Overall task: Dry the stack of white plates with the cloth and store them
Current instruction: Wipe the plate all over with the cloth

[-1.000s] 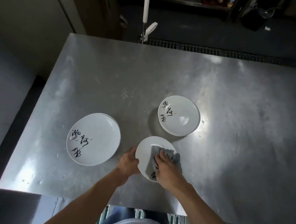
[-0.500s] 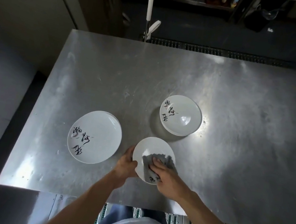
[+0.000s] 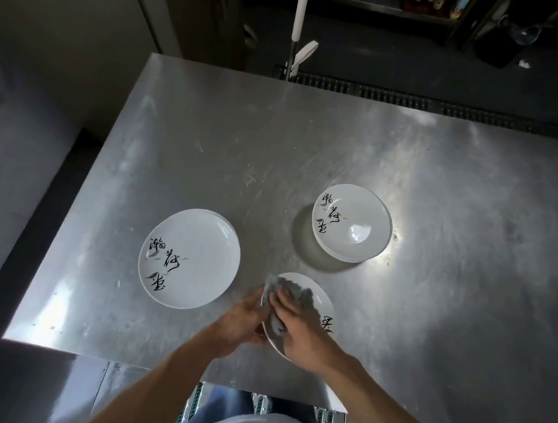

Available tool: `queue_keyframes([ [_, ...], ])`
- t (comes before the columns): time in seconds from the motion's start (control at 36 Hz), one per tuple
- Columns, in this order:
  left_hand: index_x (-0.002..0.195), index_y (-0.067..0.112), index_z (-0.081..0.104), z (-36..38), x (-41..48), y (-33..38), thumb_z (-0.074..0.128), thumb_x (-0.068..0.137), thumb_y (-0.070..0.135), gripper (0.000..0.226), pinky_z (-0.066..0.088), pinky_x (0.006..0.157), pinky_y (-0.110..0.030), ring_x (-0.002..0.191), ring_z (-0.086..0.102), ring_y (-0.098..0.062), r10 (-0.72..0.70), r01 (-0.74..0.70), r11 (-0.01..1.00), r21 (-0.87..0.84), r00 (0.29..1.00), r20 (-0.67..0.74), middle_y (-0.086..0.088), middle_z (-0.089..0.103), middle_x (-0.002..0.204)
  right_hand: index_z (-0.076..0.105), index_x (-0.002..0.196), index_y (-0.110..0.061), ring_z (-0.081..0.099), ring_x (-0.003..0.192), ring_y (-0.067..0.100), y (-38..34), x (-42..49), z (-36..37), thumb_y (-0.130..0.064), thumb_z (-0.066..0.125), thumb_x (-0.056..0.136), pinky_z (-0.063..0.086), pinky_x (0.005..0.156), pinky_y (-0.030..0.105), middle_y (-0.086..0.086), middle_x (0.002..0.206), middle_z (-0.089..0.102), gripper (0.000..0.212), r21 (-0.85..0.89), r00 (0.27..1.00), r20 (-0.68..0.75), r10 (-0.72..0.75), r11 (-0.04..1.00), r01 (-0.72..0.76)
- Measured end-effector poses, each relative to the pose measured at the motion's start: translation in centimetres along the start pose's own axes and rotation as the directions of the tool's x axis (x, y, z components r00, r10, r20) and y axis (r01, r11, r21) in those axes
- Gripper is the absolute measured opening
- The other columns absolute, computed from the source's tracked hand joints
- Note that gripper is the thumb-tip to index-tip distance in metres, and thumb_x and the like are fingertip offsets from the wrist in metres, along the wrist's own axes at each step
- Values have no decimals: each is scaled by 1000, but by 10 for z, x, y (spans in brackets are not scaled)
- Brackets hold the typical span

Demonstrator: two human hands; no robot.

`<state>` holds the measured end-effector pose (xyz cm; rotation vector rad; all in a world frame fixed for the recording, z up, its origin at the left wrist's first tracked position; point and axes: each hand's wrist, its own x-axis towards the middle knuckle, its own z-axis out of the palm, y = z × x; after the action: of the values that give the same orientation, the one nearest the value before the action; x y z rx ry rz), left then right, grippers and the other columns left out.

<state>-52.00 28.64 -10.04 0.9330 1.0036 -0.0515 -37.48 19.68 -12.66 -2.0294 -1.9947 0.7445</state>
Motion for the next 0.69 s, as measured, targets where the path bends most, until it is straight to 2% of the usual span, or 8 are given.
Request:
queue_keyframes([
  [0.11,141,28,55,-1,0,1,50,98,0,52,57,92,-61,113,69,-38,11,-11,1000,-19,1000,-15,-12,69,126,39,152,-5,30,149,31,9,4,-5,-25,47,91,20,121,45,18,161,30,65,3,985,41,165,986,-165],
  [0.17,135,22,54,0,1,3,52,95,-3,46,56,87,-66,113,67,-39,4,-6,999,-32,999,-49,-15,65,127,35,153,-4,16,154,28,6,3,0,-38,27,97,12,122,45,18,164,21,67,-133,991,95,96,988,-83],
  [0.25,119,14,50,0,5,2,53,88,-1,35,58,80,-68,103,69,-36,-24,19,998,-52,996,-81,-16,64,117,14,160,-8,-17,154,16,7,-6,17,-46,22,106,-10,124,45,10,168,-2,66,37,985,169,-26,999,20],
  [0.36,122,12,49,-6,7,2,57,83,4,40,61,80,-61,104,71,-37,-49,46,997,-61,998,-46,-19,66,118,21,159,-8,-10,154,12,16,-11,17,-46,22,109,-14,123,31,5,167,2,63,45,995,59,-77,996,74],
  [0.42,117,11,48,-6,9,1,57,84,3,35,62,74,-54,96,72,-32,-31,25,995,-95,997,-64,-19,64,116,24,158,-9,-1,156,18,18,-8,17,-39,25,108,-7,125,37,6,166,7,59,-59,997,37,-67,996,69],
  [0.5,119,11,46,1,11,-4,50,90,-7,34,62,69,-56,102,66,-35,-48,0,971,-237,980,-195,-15,60,122,24,157,-3,6,156,28,22,0,14,-35,33,106,-4,126,45,15,166,9,61,-95,970,35,239,967,-235],
  [0.58,128,15,44,14,6,-12,54,82,-3,50,60,64,-49,104,65,-40,-99,2,925,-379,967,-235,-14,57,126,18,159,-6,3,155,24,17,7,6,-31,31,108,2,126,38,12,168,7,58,156,899,143,413,888,-433],
  [0.69,123,16,49,19,-5,-14,61,68,20,56,62,74,-53,100,71,-42,-141,86,935,-345,980,-139,-24,66,120,20,159,-37,2,153,6,2,-1,0,-48,28,107,8,125,37,-10,168,7,54,462,912,246,328,788,-408],
])
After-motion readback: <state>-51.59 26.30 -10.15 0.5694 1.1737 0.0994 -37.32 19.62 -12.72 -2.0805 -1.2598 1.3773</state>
